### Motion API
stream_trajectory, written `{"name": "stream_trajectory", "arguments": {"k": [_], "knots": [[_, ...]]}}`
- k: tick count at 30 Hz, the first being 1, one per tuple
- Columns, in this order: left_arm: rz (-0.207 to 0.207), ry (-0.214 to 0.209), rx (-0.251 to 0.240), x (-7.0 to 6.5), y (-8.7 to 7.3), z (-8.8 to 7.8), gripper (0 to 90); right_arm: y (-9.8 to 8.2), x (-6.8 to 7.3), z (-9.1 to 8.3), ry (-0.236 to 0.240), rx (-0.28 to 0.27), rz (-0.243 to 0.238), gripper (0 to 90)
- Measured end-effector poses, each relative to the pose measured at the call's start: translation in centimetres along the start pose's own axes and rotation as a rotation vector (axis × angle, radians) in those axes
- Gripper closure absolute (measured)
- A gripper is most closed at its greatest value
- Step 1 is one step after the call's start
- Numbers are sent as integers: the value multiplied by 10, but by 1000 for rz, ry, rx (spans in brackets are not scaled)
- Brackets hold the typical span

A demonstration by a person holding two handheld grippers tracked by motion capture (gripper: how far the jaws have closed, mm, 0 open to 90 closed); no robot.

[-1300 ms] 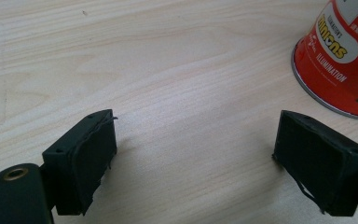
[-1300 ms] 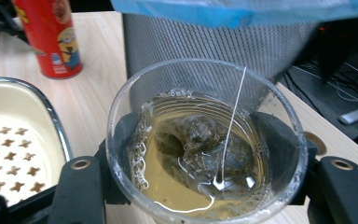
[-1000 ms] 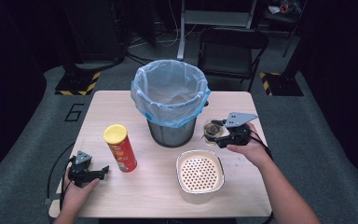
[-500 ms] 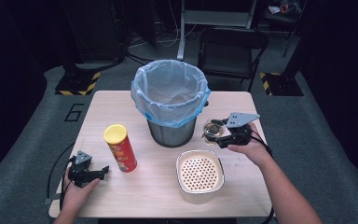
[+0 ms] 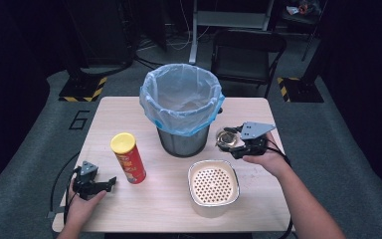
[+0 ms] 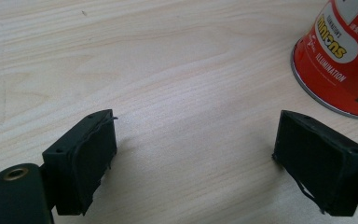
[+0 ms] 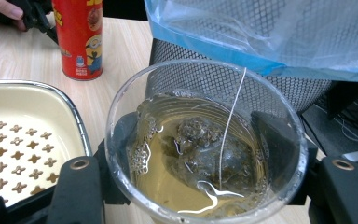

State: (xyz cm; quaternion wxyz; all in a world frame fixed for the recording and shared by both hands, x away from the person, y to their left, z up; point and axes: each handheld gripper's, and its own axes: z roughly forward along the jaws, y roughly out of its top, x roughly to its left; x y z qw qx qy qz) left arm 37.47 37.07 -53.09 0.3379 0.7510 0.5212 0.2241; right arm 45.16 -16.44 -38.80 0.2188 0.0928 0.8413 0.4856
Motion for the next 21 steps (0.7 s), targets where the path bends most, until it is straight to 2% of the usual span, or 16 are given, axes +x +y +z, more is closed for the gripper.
{"name": "stream_trajectory", "arguments": {"k": [8,21], "knots": [[0,0,0,0,0,0,125,4,6,-2,-15,-5,-103,360],[0,0,0,0,0,0,125,5,14,-1,-20,5,-155,359]]}}
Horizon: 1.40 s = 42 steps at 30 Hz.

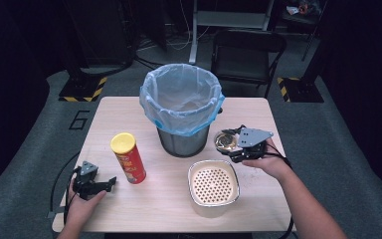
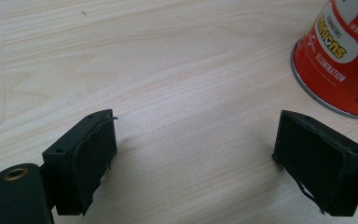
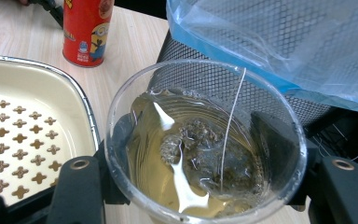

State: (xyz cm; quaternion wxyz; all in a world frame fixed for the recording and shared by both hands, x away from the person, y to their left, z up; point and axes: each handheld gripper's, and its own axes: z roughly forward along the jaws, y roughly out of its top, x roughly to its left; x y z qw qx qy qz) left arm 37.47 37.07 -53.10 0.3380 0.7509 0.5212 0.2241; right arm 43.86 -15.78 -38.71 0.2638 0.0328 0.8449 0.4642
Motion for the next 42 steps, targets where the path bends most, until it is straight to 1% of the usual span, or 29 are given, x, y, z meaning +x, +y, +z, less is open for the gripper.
{"name": "stream_trajectory", "arguments": {"k": [4,6,9,10,12,13,14,15,16,17,18,19,21,23,24,25,26,28,29,30,32,33,34,35,36,38,40,41,42], "knots": [[0,0,0,0,0,0,125,2,5,2,-6,8,-40,359],[0,0,0,0,0,0,125,4,10,3,-18,20,-80,359],[0,0,0,0,0,0,125,7,18,5,-46,33,-171,361],[0,0,0,0,0,0,125,8,23,5,-53,43,-206,362],[0,0,0,0,0,0,125,10,32,7,-80,59,-305,364],[1,0,0,0,0,0,125,11,36,7,-84,70,-319,364],[0,0,0,0,0,0,125,12,40,8,-97,79,-366,363],[0,0,0,0,0,0,125,12,43,8,-106,88,-387,364],[0,0,0,0,0,0,125,14,48,9,-135,99,-453,365],[0,0,0,0,0,0,125,14,51,9,-148,110,-486,366],[0,0,0,0,0,0,125,15,57,10,-169,131,-555,366],[0,0,0,0,0,0,125,15,60,11,-186,151,-593,368],[0,0,0,0,0,0,125,16,65,12,-215,166,-660,369],[0,0,0,0,0,0,125,18,71,13,-246,195,-741,372],[0,0,0,0,0,0,125,18,76,14,-276,208,-795,373],[0,0,0,0,0,0,125,20,77,14,-290,210,-839,374],[0,0,0,0,0,0,125,20,80,14,-296,214,-855,376],[0,0,0,0,0,0,125,21,85,16,-318,240,-938,380],[0,0,0,0,0,0,125,22,87,16,-338,243,-986,382],[0,0,0,0,0,0,125,22,90,17,-345,271,-1031,384],[0,0,0,0,0,0,125,23,95,18,-352,278,-1091,385],[0,0,0,0,0,0,125,24,96,18,-359,279,-1109,386],[0,0,0,0,0,0,125,24,99,19,-363,294,-1154,386],[0,0,0,0,0,0,125,24,101,20,-374,293,-1176,386],[0,0,0,0,0,0,125,23,103,21,-368,310,-1210,386],[0,0,0,0,0,0,125,22,105,22,-370,320,-1256,386],[1,0,0,0,0,0,125,22,108,23,-384,322,-1311,386],[0,-1,0,0,0,0,125,23,108,22,-385,326,-1325,385],[-1,0,-1,0,0,0,125,25,108,21,-399,317,-1317,384]]}}
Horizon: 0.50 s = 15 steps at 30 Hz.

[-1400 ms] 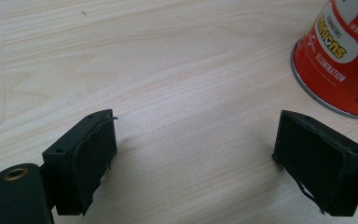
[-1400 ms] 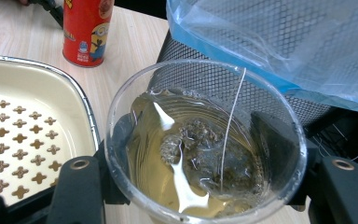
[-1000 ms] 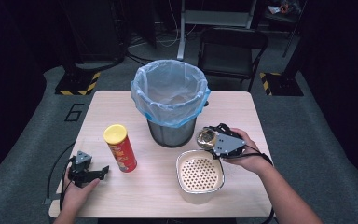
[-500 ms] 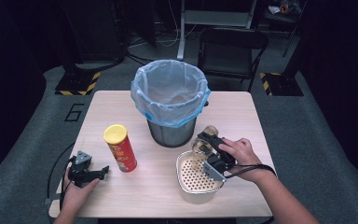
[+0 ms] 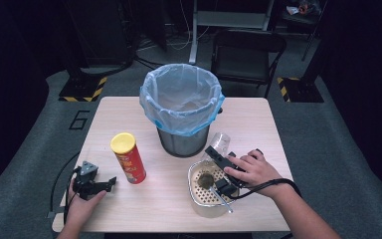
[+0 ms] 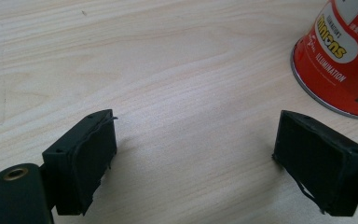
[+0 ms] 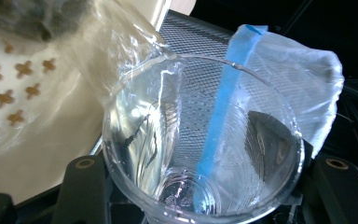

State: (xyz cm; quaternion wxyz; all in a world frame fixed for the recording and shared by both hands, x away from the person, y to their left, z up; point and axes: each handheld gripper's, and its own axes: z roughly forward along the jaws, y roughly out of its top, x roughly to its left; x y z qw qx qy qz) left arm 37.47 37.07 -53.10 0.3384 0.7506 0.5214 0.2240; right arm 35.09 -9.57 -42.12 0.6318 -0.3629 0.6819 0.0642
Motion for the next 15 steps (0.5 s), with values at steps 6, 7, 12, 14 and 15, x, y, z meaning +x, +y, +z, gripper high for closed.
{"name": "stream_trajectory", "arguments": {"k": [6,7,12,14,15], "knots": [[0,0,0,0,0,0,125,-1,-3,-1,-4,-5,-10,383],[0,0,0,0,0,0,125,-1,-4,-1,-4,-7,-16,382],[0,0,0,0,0,0,125,-1,-6,-5,-10,-11,-5,381],[1,0,1,0,0,0,125,0,-7,-6,-12,-15,-19,381],[1,0,0,0,0,0,125,1,-7,-6,-14,-19,-12,380]]}}
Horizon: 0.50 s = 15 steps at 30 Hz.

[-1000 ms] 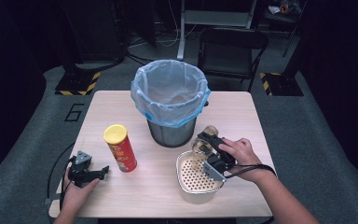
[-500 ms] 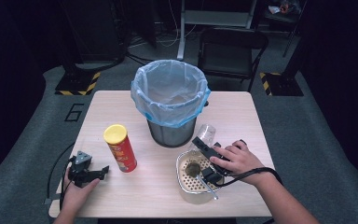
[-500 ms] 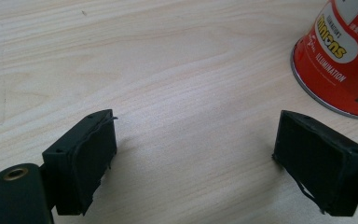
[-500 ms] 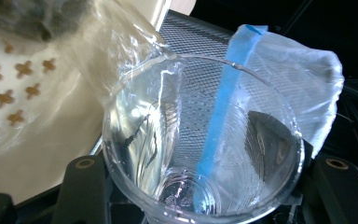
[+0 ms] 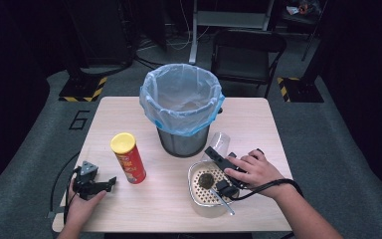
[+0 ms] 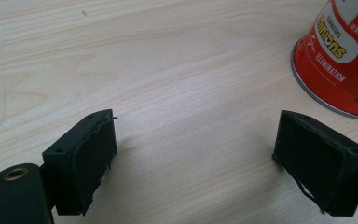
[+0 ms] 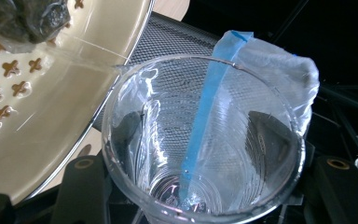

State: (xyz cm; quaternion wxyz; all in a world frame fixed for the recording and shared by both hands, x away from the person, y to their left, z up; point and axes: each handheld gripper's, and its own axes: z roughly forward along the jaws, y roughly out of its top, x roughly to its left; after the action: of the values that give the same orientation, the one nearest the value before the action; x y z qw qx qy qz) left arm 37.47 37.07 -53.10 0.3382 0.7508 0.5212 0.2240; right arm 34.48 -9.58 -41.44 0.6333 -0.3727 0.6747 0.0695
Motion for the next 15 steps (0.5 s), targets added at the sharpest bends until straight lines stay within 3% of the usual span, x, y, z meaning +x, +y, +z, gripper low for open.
{"name": "stream_trajectory", "arguments": {"k": [9,15], "knots": [[0,0,0,0,0,0,125,1,-1,-2,0,2,-34,377],[-1,0,0,0,0,0,125,1,0,-2,-1,9,-15,377]]}}
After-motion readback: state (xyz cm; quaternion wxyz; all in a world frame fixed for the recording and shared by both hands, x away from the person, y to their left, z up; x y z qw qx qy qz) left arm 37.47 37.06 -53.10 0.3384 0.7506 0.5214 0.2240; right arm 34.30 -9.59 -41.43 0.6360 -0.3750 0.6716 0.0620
